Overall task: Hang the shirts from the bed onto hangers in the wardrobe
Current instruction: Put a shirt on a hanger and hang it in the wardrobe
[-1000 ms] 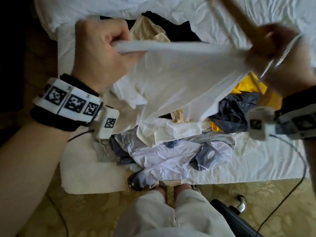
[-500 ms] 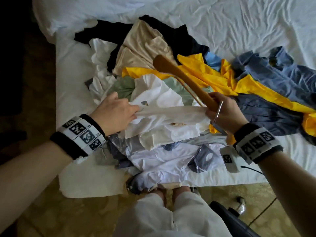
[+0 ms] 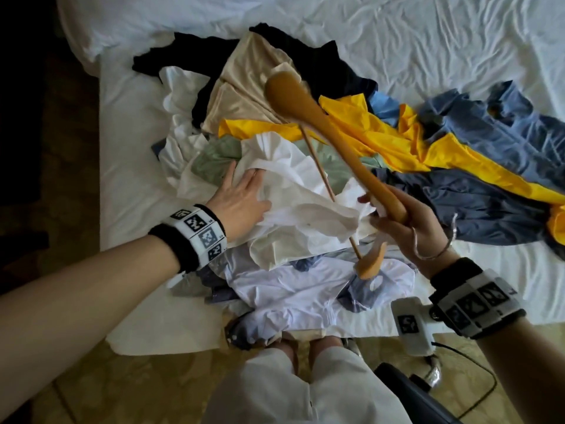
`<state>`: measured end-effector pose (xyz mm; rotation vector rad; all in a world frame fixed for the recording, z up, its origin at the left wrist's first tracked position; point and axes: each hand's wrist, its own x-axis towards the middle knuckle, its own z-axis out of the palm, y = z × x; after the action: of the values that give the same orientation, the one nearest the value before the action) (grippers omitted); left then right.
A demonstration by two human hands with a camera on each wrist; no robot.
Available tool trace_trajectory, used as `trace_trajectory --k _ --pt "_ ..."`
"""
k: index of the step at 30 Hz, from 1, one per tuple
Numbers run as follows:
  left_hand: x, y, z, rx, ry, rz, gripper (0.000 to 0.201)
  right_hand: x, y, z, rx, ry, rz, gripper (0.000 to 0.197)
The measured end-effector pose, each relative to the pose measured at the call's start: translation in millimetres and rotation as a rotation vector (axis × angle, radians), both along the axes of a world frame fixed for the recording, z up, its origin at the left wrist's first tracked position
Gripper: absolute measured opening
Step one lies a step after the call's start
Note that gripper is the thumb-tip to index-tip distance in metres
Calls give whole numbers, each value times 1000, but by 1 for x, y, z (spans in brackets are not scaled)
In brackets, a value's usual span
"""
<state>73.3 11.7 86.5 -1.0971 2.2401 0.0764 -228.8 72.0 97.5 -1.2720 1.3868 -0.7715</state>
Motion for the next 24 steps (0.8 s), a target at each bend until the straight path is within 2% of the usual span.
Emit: trace_trajectory --k 2,6,9,13,16,18,24 --pt "0 -2 -20 30 -56 14 30 -2 -5 10 -47 -80 -97 40" --pt "9 2 -52 77 -93 52 35 0 -20 47 -133 -222 -157 13" --pt "18 10 -65 64 -61 43 38 19 -35 64 -204 -343 -103 20" --pt "23 13 -63 63 52 51 32 65 -52 69 -256 -467 35 28" --pt "28 14 -53 39 256 58 36 90 -60 52 -264 -385 149 35" --pt "33 15 -48 32 320 45 40 101 -60 37 -230 -345 200 37" --pt "45 13 -31 11 240 108 42 90 -61 1 -143 -131 303 51"
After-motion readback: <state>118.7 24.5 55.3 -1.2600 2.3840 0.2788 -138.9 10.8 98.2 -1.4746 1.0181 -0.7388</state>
